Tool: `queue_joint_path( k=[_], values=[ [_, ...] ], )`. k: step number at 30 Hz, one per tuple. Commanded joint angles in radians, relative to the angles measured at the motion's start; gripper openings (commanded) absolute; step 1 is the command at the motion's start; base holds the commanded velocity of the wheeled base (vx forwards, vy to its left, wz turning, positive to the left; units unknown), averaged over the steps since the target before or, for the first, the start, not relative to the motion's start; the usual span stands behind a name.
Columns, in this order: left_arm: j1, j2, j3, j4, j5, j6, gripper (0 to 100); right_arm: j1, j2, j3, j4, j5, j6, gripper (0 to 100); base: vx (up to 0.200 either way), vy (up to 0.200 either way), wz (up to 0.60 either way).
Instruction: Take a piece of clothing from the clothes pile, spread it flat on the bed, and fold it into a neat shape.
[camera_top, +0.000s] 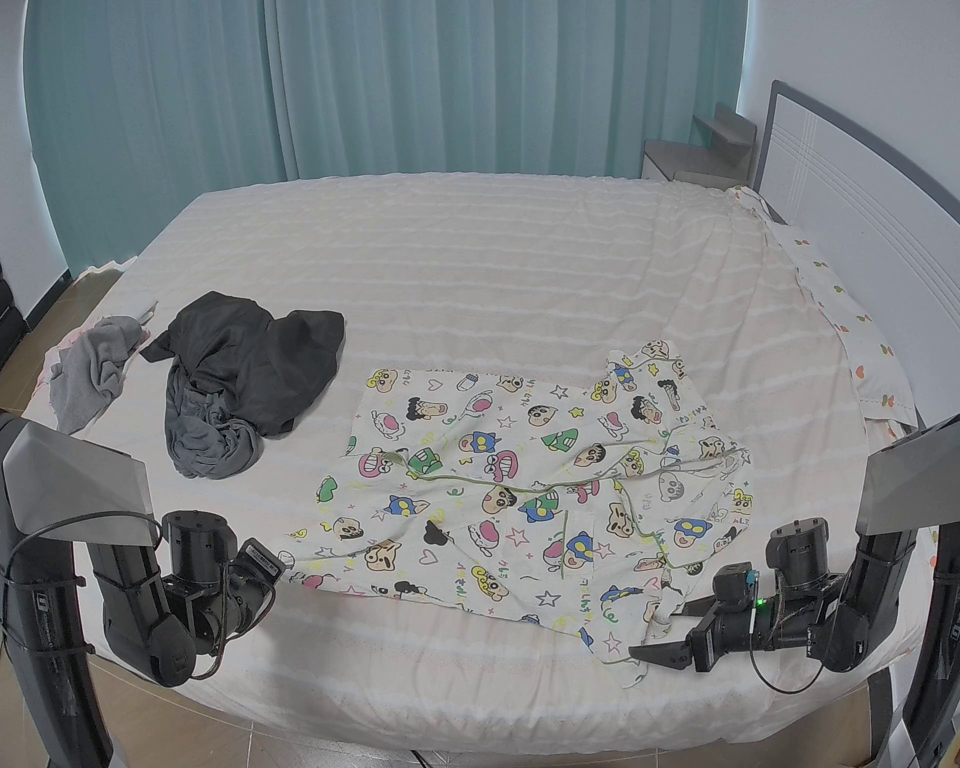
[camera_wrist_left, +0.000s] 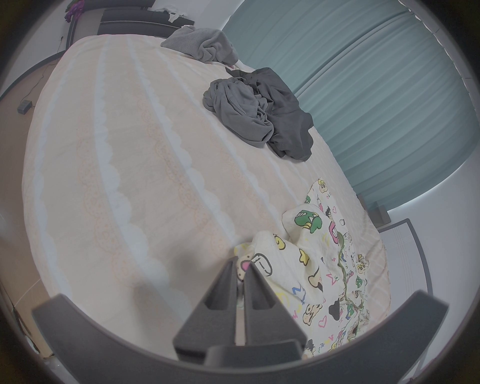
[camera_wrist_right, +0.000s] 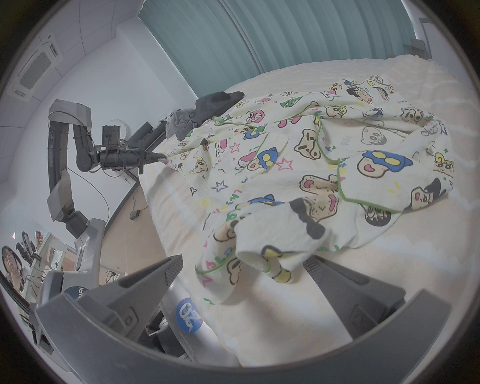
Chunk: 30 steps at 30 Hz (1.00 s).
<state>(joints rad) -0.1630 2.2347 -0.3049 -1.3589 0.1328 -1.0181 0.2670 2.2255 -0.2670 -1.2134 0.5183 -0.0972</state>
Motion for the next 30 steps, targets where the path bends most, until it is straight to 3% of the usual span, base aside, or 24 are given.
queue_joint_path(
  k=[1,13,26,27,30],
  values=[
    [0.0,0.002,0.001,0.0,0.001,0.0,0,-0.043,0.009,0.031,-0.044,0.026,-0.001,100,0.0,0.0,0.0],
    [-0.016,0.002,0.003,0.0,0.002,0.0,0,-0.088,0.036,0.04,-0.052,0.101,-0.007,100,0.0,0.0,0.0],
    [-0.016,0.002,0.003,0.0,0.002,0.0,0,-0.081,0.063,-0.004,-0.054,0.101,-0.004,100,0.0,0.0,0.0],
    [-0.016,0.002,0.003,0.0,0.002,0.0,0,-0.081,0.063,-0.004,-0.054,0.101,-0.004,0,0.0,0.0,0.0],
    [-0.016,0.002,0.001,0.0,0.002,0.0,0,-0.086,0.063,0.0,-0.054,0.101,-0.006,0,0.0,0.0,0.0]
  ],
)
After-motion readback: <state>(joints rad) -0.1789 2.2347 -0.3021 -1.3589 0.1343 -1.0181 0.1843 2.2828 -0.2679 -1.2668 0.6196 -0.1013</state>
